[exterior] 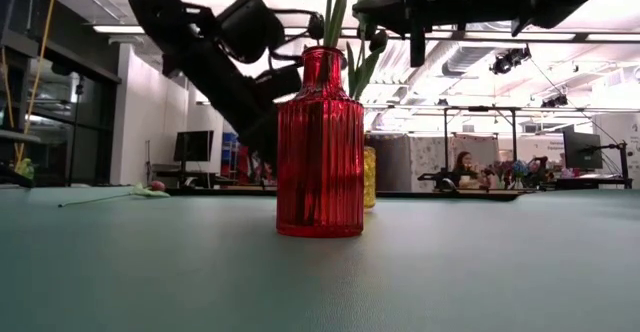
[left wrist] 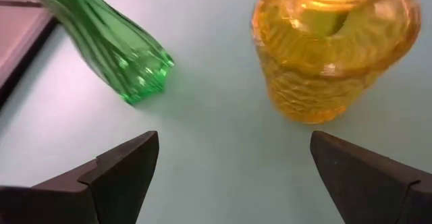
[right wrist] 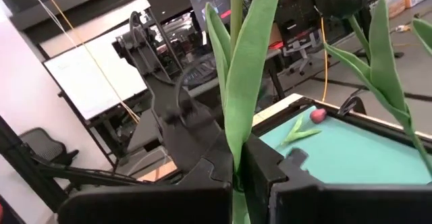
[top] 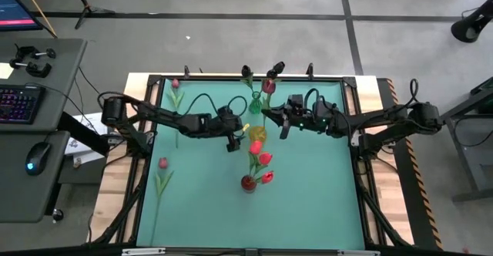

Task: Sort flowers into vase by color
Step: Put the top right red tulip into the yellow vase

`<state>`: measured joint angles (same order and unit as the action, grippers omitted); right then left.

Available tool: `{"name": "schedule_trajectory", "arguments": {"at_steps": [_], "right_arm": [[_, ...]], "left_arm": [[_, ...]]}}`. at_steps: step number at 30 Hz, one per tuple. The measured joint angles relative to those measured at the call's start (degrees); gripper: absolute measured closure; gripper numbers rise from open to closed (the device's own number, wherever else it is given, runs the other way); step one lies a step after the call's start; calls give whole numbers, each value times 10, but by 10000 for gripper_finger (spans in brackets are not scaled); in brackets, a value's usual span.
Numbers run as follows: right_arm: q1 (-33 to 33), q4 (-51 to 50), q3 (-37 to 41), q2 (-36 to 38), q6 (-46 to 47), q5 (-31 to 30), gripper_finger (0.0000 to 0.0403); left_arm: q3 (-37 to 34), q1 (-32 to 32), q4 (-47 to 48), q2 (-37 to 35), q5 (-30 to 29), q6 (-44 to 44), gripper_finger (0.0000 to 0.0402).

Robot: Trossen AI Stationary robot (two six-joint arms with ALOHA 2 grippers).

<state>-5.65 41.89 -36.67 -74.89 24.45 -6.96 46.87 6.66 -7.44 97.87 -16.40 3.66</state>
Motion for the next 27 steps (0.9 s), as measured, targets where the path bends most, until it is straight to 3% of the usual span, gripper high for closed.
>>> {"name": "schedule_trajectory", "arguments": {"at_steps": [10,20,27], "right_arm": [[0,0,0,0,-29,14,403],[0,-1,0,0,-101,39,402],[0,-32,-3,0,-119,15,355]], "left_arm": [[0,12,16,-74,0,-2,27],[0,10,64,-232,39,-40,27],[0,10,64,-341,39,-50,27]]}}
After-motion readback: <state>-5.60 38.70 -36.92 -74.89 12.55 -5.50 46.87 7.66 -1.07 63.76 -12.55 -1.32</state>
